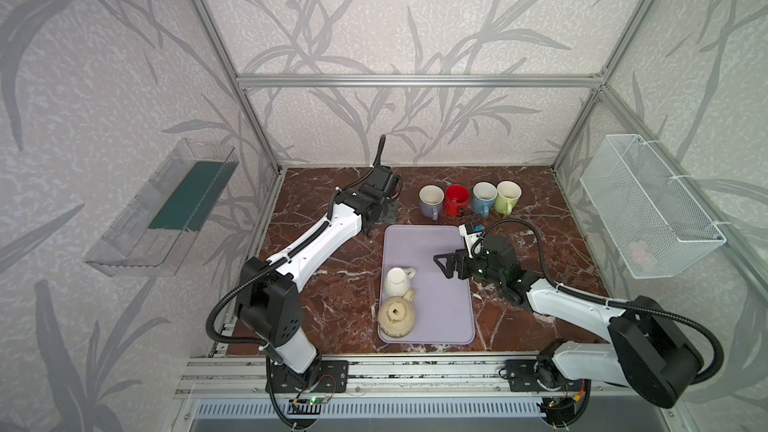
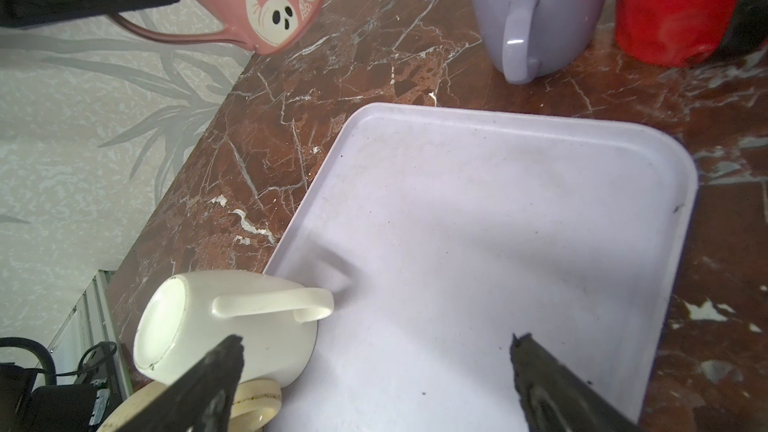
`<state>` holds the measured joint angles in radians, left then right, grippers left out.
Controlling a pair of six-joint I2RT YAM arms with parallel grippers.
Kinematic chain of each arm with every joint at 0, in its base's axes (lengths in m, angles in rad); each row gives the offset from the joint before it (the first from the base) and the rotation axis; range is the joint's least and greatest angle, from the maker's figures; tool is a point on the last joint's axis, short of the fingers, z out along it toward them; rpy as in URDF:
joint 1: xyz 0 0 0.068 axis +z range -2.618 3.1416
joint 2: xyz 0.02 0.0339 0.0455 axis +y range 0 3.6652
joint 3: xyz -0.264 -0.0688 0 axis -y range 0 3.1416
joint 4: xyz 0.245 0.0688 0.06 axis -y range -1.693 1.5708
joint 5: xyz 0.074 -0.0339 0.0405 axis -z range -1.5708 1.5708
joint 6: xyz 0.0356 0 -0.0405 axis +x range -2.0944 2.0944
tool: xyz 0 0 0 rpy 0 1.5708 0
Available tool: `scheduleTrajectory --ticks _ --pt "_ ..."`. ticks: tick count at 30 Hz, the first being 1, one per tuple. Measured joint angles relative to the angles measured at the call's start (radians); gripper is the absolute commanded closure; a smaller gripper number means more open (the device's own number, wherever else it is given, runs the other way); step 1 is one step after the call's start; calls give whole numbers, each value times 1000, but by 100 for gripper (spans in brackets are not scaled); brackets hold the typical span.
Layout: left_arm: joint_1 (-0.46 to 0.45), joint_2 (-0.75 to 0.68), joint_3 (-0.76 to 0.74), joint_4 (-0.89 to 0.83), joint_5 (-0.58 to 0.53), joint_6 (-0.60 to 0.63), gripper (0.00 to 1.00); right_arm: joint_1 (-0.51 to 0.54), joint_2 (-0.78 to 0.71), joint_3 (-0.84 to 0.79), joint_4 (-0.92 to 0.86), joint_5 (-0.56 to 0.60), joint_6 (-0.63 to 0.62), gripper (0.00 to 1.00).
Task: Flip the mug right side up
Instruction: 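Carry the pink mug upright with the left gripper and lower it beside the lavender mug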
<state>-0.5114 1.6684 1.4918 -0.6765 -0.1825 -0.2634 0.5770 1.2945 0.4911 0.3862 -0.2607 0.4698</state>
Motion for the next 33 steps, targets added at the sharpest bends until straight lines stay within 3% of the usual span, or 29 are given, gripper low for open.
scheduleTrajectory --ticks 22,33 --pt "23 233 158 -1 80 -8 100 0 20 -21 34 14 8 1" --pt "23 294 161 69 150 -27 100 0 20 -23 36 16 14 1"
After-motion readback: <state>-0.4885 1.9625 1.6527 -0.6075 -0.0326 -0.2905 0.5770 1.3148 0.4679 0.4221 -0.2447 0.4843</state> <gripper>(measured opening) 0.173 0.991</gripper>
